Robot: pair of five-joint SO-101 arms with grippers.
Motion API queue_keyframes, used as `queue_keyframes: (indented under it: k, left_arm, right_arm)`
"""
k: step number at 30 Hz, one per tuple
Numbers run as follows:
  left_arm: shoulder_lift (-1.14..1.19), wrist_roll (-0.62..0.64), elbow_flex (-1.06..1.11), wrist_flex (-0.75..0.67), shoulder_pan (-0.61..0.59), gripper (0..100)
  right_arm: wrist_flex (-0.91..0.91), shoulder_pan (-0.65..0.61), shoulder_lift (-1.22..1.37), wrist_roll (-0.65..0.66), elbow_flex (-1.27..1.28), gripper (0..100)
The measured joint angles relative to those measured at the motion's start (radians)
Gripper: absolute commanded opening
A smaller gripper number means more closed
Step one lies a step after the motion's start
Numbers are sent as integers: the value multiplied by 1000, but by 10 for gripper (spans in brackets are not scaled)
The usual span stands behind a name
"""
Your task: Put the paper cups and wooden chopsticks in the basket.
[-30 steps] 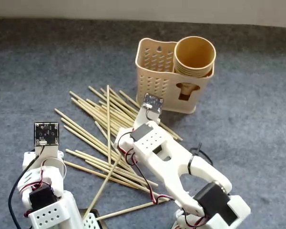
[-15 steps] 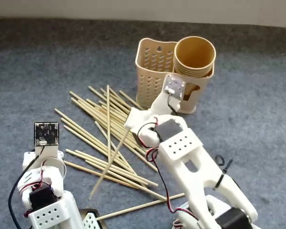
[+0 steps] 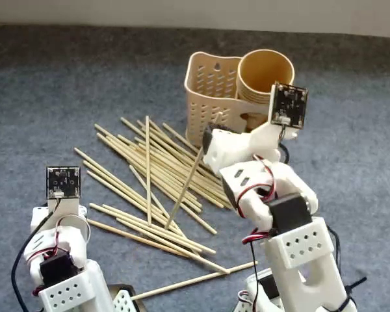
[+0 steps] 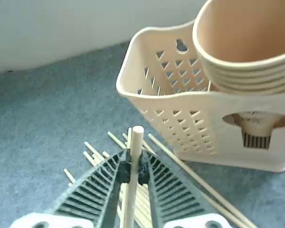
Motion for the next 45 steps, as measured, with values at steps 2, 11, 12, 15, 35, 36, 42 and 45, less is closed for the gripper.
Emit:
queue_keyframes:
  k: [2,11,12,15,35,36,42,45]
  left_arm:
    - [0,0,0,0,0,7]
    - [0,0,0,0,0,7]
    - [0,0,0,0,0,7]
    - [0,0,0,0,0,7]
    - [0,0,0,0,0,7]
    - [0,0,0,0,0,7]
    - [0,0,0,0,0,7]
    - [0,0,0,0,0,7]
  right_arm:
    - [-5,23,-32,58,-15,5]
    - [-64,97,-61,187,-169,5]
    - [-78,104,-61,196,-187,5]
    - [-146,130,-61,221,-230,5]
    - [-795,206,-55,295,-247,5]
    - [-813,206,-48,295,-249,5]
    - [-902,206,137,295,-253,5]
    - [-934,207,232,295,-253,5]
